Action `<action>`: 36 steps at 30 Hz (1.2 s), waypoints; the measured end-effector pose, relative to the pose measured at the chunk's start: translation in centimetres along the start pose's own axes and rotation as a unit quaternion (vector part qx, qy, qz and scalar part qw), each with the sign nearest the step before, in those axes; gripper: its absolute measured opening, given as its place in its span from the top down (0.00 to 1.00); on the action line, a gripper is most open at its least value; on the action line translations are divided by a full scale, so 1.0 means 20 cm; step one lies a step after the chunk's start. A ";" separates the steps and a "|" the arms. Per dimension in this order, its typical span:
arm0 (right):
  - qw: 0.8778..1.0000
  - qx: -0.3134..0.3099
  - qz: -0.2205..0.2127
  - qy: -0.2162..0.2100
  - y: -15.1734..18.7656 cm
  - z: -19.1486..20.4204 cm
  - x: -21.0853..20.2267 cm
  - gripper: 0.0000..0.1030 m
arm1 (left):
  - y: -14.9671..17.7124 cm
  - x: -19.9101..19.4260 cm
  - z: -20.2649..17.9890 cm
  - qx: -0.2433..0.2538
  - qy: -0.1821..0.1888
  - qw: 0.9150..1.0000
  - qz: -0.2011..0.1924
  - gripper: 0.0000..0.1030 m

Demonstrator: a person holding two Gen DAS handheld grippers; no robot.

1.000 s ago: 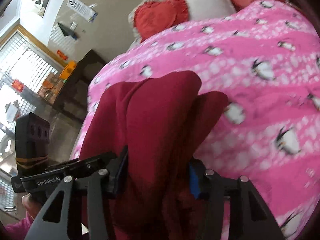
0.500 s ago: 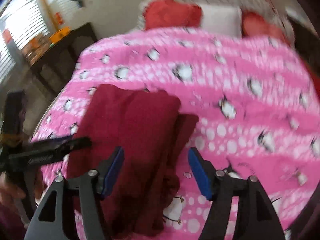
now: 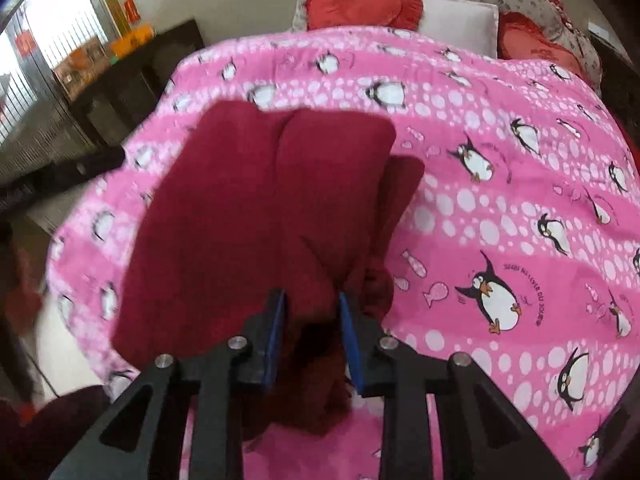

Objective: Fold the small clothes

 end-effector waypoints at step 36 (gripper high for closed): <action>0.991 0.022 -0.126 0.038 -0.17 0.15 -0.27 0.10 | 0.04 -0.18 -0.02 0.028 -0.070 0.996 -0.055 0.59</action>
Point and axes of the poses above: each gripper's, at about its wrist camera, not at the fingertips, and x roughly the way its jaws point, z to its left, y to its underside, the point moved 8 cm from there along x, roughly the way its jaws point, and after that the axes turned 8 degrees about z, right-handed, at the moved point
